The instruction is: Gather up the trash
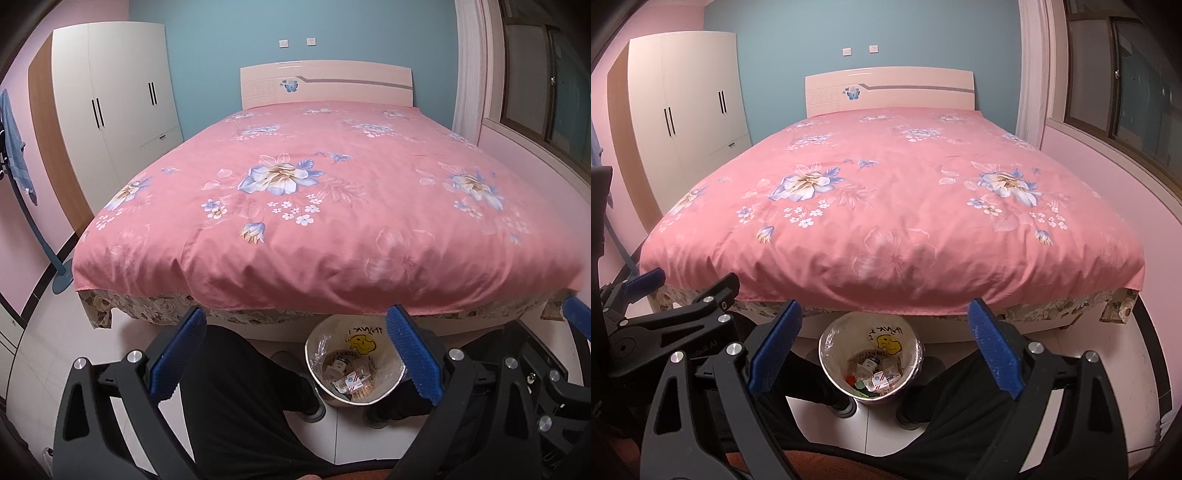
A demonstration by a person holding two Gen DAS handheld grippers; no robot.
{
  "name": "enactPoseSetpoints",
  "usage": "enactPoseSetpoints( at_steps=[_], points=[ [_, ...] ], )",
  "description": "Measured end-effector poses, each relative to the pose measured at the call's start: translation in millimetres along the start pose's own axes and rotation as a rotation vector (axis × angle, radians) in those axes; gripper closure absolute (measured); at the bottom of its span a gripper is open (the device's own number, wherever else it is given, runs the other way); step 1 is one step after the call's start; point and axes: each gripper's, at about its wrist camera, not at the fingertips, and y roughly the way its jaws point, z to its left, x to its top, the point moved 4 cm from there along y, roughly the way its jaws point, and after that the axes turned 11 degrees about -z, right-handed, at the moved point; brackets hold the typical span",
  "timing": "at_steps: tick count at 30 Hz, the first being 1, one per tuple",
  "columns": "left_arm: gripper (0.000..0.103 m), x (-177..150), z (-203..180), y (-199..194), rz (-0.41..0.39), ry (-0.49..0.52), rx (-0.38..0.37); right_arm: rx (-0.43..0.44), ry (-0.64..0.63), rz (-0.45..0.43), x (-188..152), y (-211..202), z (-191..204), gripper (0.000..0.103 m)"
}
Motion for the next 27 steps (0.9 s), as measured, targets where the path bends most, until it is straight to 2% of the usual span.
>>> enactPoseSetpoints(
  at_steps=[27],
  points=[
    [0.004, 2.7, 1.0, -0.1, -0.004, 0.004, 0.001, 0.000, -0.002, 0.001, 0.3, 0.8, -0.5, 0.014]
  ],
)
